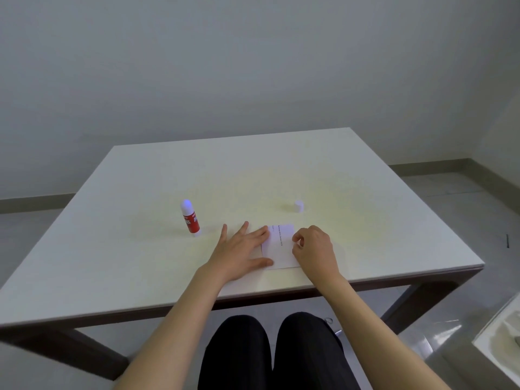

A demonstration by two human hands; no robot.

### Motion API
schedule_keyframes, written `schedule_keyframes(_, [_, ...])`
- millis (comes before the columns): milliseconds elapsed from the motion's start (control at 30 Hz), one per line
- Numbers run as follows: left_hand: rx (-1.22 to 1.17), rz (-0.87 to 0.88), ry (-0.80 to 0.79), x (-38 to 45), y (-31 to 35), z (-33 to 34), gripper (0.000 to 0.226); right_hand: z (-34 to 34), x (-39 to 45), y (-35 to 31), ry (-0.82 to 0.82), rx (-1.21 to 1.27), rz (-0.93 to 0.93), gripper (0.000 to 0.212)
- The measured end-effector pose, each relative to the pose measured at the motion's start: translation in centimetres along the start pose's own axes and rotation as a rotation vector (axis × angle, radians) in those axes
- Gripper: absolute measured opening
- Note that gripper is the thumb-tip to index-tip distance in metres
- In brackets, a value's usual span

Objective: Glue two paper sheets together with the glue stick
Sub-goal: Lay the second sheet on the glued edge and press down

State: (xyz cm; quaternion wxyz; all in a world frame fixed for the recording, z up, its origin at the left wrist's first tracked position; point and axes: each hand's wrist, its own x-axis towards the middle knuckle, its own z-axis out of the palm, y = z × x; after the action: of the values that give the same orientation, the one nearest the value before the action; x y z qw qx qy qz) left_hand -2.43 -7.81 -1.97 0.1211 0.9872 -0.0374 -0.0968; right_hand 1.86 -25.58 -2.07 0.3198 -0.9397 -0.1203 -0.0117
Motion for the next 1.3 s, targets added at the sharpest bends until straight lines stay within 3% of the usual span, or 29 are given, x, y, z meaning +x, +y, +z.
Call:
schedule_keyframes(367, [-0.056, -0.051, 0.007, -2.8, -3.7, -0.4, 0.072, 3.0, -1.9, -3.1, 0.038, -0.206, -0.137, 0.022])
schedule_keyframes(500, [-0.091, -0.04, 0.043, -2.9, -4.2, 0.2, 0.074, 3.0, -3.9, -3.2, 0.183, -0.316, -0.417, 0.016])
schedule_keyframes(567, [-0.111, -0.032, 0.052, -2.8, -4.3, 0.5, 0.075, 3.7, -5.1, -3.1, 0.067, -0.366, -0.514, 0.034])
schedule_keyframes(633, [-0.135, -0.026, 0.048, -2.8, -4.3, 0.7, 0.076, 4.3, -5.9, -3.1, -0.115, -0.39, -0.527, 0.058])
schedule_keyframes(700, [-0.141, -0.018, 0.041, -2.9, -4.5, 0.8, 0.075, 4.6, -5.2, -3.2, -0.209, -0.406, -0.507, 0.068])
schedule_keyframes(933, [-0.123, -0.017, 0.022, -3.0, -4.0, 0.4, 0.075, 4.9, -0.6, -4.6, -0.338, -0.469, -0.364, 0.064])
schedule_keyframes(1133, [-0.118, -0.002, 0.002, -2.9, -4.4, 0.5, 0.077, 4.6, -4.2, -3.2, -0.308, -0.437, -0.54, 0.07])
schedule_keyframes(1300, [-0.115, 0.002, 0.006, -2.9, -4.7, 0.7, 0.08, 3.2, -1.6, -2.3, -0.376, -0.503, -0.474, 0.063])
